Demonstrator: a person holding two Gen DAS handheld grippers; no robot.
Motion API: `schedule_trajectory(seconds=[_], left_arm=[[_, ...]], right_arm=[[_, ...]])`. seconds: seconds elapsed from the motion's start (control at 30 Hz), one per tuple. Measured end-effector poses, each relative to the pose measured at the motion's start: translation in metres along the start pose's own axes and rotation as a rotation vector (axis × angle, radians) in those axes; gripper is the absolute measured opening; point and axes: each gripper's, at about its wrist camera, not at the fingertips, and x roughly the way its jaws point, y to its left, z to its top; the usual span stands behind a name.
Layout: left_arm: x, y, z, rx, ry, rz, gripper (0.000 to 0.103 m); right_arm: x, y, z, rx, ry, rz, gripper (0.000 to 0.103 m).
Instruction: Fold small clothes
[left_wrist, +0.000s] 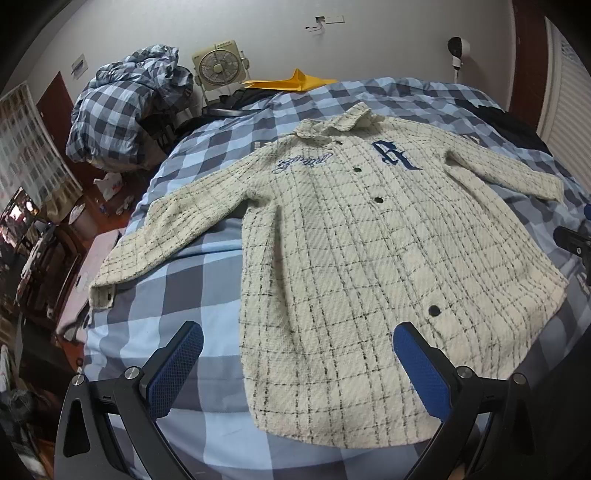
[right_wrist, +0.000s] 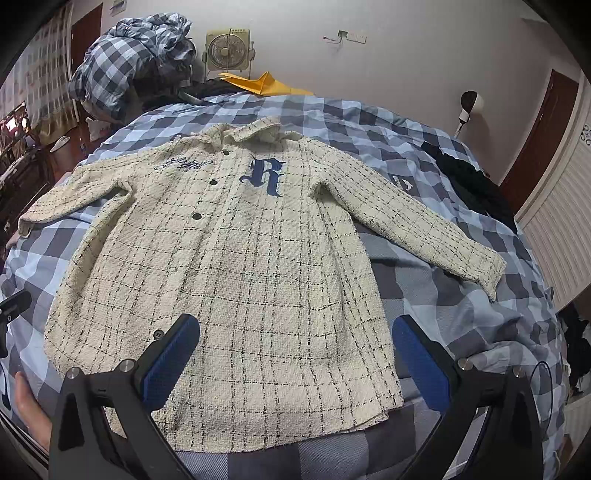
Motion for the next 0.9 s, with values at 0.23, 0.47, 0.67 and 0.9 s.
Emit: schedule_trajectory(seconds=[0.23,0.47,0.67,0.9], left_arm=[[0.0012,0.0011,-0.0008,-0.002,0.001,0.002,0.103],[0.0012,0.0012,-0.0003,-0.001,0.002,0.003,0.103],[0.0014,0.0019,-0.0008,-0.003,0.003,-0.002,0.103],[0.0019,0.0017,-0.001,-0.002,0.01,-0.002,0.103]], right_arm=[[-0.0002,0.0001,-0.0011,0.0,0.0,0.0,0.102],[0.0002,-0.0001,-0.0014,0.001,0.002,-0.001,0.102],[0.0002,-0.0002,-0.0011,0.002,0.004,-0.001,0.102],[0.001,0.0001,-0.0016,-0.005,0.006,-0.003,0.102]])
